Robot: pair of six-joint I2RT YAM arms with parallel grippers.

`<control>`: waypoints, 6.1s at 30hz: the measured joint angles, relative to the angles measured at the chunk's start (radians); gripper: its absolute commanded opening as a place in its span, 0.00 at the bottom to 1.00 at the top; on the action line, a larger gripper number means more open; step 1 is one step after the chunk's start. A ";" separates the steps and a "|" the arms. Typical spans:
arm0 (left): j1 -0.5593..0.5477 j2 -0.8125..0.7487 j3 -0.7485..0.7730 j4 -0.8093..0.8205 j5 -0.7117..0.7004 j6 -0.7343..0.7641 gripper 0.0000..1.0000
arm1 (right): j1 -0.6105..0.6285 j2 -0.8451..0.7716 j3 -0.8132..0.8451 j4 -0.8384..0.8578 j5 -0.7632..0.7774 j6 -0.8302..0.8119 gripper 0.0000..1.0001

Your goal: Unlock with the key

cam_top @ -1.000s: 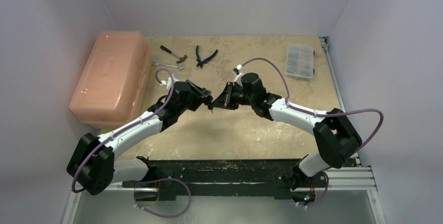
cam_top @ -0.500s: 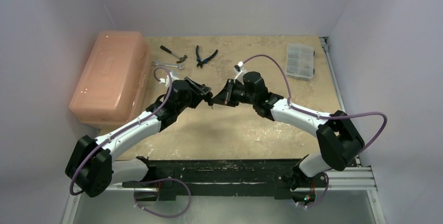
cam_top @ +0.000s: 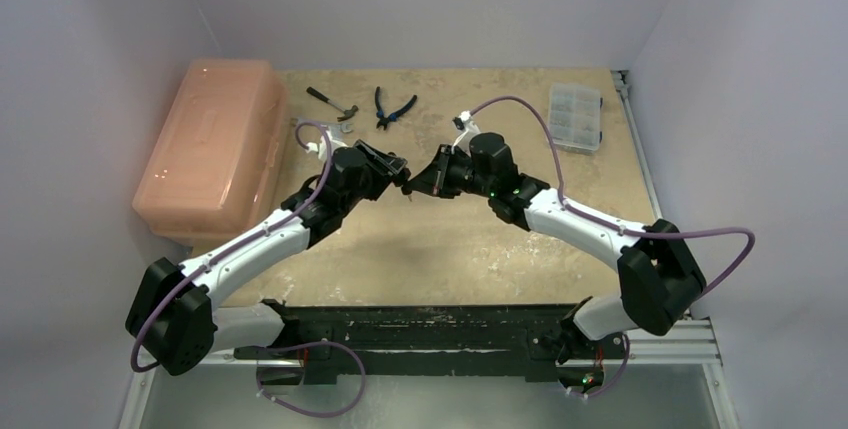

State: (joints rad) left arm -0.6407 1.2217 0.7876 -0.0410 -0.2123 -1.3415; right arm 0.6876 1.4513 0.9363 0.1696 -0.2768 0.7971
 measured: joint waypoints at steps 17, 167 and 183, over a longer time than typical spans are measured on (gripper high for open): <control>-0.035 -0.018 -0.032 0.052 -0.035 0.011 0.00 | -0.067 0.011 -0.068 0.124 -0.166 0.107 0.00; -0.191 -0.080 -0.076 0.180 -0.154 -0.162 0.00 | 0.190 -0.214 -0.219 0.266 0.491 -0.212 0.33; -0.198 -0.135 -0.083 0.130 -0.165 -0.146 0.87 | 0.197 -0.232 -0.219 0.276 0.429 -0.277 0.00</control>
State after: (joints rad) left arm -0.8391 1.0866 0.7048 0.0891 -0.3775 -1.4872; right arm 0.8848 1.2198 0.7177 0.4454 0.1520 0.5205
